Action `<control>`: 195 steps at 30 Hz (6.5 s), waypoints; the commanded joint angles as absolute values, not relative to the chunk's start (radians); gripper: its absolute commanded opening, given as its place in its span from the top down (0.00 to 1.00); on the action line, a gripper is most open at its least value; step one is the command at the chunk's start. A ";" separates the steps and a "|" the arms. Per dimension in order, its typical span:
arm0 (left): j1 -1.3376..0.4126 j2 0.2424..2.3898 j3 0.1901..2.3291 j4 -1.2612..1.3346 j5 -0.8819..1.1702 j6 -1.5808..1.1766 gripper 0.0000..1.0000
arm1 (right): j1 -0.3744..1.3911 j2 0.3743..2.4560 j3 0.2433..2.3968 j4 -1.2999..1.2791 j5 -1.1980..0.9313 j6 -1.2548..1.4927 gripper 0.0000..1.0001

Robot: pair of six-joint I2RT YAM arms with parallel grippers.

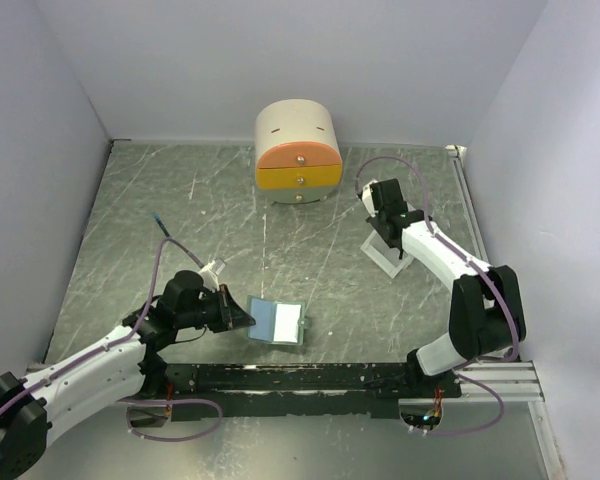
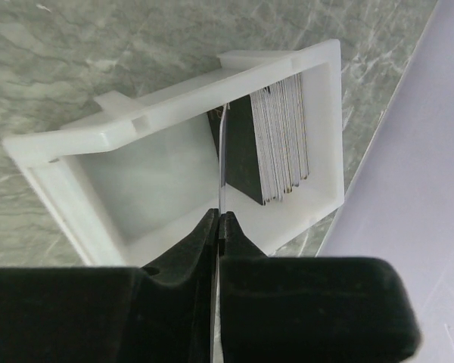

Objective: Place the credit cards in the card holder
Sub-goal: Pick up the credit card from the storage box, then insert the credit card into the card holder.

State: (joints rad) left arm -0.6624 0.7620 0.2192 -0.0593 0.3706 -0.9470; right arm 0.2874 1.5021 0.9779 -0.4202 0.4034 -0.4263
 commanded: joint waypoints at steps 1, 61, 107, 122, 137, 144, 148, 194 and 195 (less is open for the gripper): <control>-0.656 0.760 0.237 -0.024 0.378 -0.946 0.93 | 0.329 1.502 1.083 -0.559 0.436 -0.259 1.00; -0.658 0.908 0.213 0.006 0.241 -0.982 0.89 | 0.897 1.157 0.572 -0.039 -0.099 1.022 1.00; -0.658 0.754 0.216 -0.139 0.178 -0.983 0.70 | 0.965 1.342 0.516 -0.025 0.004 1.026 1.00; -0.658 0.701 0.183 -0.141 0.177 -0.991 0.86 | 0.965 1.357 0.522 -0.019 0.000 1.018 1.00; -0.657 0.779 0.173 -0.092 0.176 -0.991 0.93 | 0.966 1.296 0.498 0.076 -0.053 0.998 1.00; -0.658 0.830 0.157 -0.049 0.181 -1.000 0.93 | 0.962 1.331 0.522 0.103 -0.087 1.012 1.00; -0.658 0.856 0.163 -0.051 0.171 -0.988 0.93 | 0.962 1.365 0.516 0.134 -0.102 1.035 1.00; -0.658 0.818 0.147 -0.072 0.167 -0.992 0.93 | 0.966 1.399 0.485 0.236 -0.128 1.099 1.00; -0.658 0.818 0.145 -0.070 0.167 -0.993 0.93 | 0.968 1.404 0.482 0.243 -0.131 1.099 1.00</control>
